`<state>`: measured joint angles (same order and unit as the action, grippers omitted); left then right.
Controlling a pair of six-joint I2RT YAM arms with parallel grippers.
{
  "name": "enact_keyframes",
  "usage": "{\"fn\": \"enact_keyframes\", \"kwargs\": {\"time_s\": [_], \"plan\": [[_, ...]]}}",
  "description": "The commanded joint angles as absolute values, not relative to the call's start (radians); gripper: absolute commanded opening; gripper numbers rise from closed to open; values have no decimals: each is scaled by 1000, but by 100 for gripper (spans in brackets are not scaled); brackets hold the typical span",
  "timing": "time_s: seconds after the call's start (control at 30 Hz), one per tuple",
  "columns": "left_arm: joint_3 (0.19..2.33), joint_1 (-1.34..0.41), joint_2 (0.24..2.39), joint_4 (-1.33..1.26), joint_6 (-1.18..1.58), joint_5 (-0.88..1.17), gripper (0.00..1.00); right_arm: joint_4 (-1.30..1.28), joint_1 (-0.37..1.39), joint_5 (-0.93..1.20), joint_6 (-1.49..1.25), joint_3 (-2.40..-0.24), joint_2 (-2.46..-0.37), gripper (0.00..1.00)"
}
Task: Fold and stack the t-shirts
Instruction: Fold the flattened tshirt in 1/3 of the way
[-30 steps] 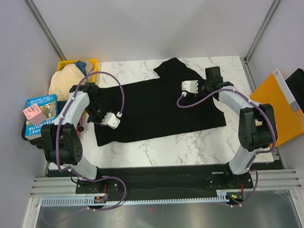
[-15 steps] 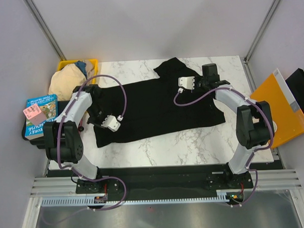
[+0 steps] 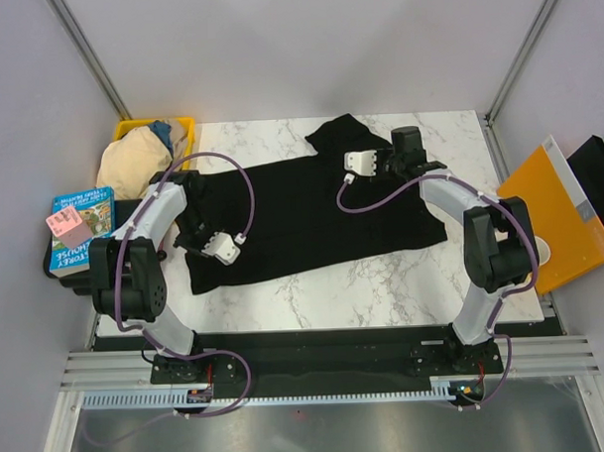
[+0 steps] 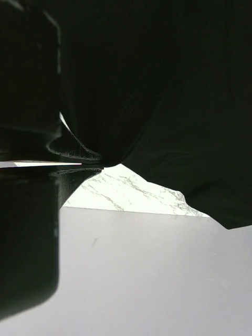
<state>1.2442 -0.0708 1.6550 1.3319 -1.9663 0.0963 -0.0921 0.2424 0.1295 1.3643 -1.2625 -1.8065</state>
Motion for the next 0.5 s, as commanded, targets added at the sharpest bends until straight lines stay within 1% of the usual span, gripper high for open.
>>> {"fn": "enact_keyframes", "kwargs": {"time_s": [0.0, 0.47], "plan": [[1238, -80, 1669, 1376, -2453, 54, 2, -12, 248, 123, 1347, -1295, -1825, 0], [1243, -94, 1693, 1373, -2422, 8, 2, 47, 262, 118, 1328, -1318, -1859, 0]]}}
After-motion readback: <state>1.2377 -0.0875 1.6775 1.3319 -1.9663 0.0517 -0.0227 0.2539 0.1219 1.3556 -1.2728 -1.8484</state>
